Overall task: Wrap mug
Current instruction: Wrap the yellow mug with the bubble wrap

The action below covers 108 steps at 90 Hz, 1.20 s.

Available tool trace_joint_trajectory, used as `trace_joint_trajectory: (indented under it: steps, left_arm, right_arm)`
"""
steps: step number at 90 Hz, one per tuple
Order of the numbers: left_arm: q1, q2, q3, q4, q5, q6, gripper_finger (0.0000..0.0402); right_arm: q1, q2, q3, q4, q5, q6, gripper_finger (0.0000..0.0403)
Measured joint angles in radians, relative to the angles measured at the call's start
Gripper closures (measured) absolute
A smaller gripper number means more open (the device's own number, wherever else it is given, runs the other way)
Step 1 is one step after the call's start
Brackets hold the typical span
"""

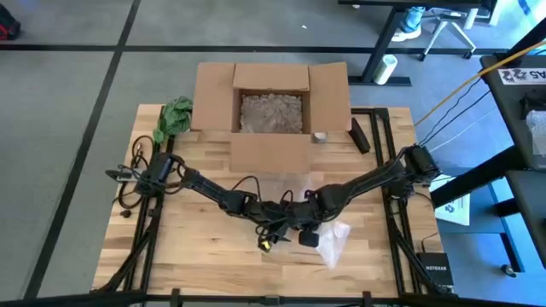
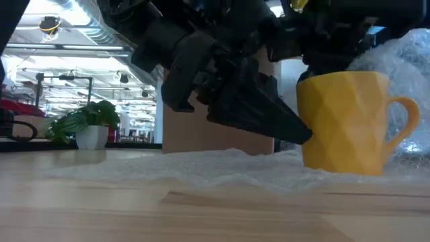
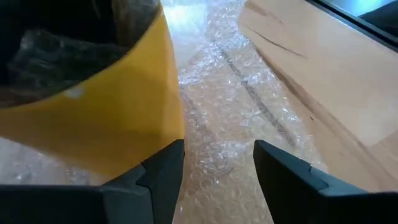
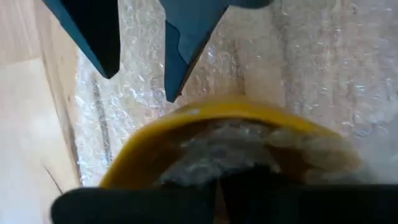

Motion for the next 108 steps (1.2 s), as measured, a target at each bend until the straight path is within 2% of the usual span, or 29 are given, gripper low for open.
trace_joint_trajectory:
  steps: [17,51,66,81,108]
  left_arm:
    - [0.002,0.000,0.000,0.004,-0.002,0.004,0.0225]
    - [0.002,0.000,0.000,0.005,-0.004,0.002,0.0225]
    - [0.002,-0.001,0.000,0.005,-0.003,0.002,0.0225]
    - [0.002,-0.001,0.000,0.001,-0.001,0.000,0.0225]
    - [-0.002,-0.001,0.000,-0.014,-0.001,-0.004,0.0225]
  right_arm:
    - [0.000,-0.017,0.001,-0.009,-0.001,-0.002,0.0403]
    - [0.000,-0.021,0.096,-0.134,0.032,-0.021,0.0403]
    - [0.001,-0.021,0.151,-0.228,0.082,-0.023,0.0403]
    - [0.018,-0.052,0.220,-0.317,0.184,-0.021,0.0403]
    - [0.107,-0.154,0.260,-0.452,0.237,0.085,0.0401]
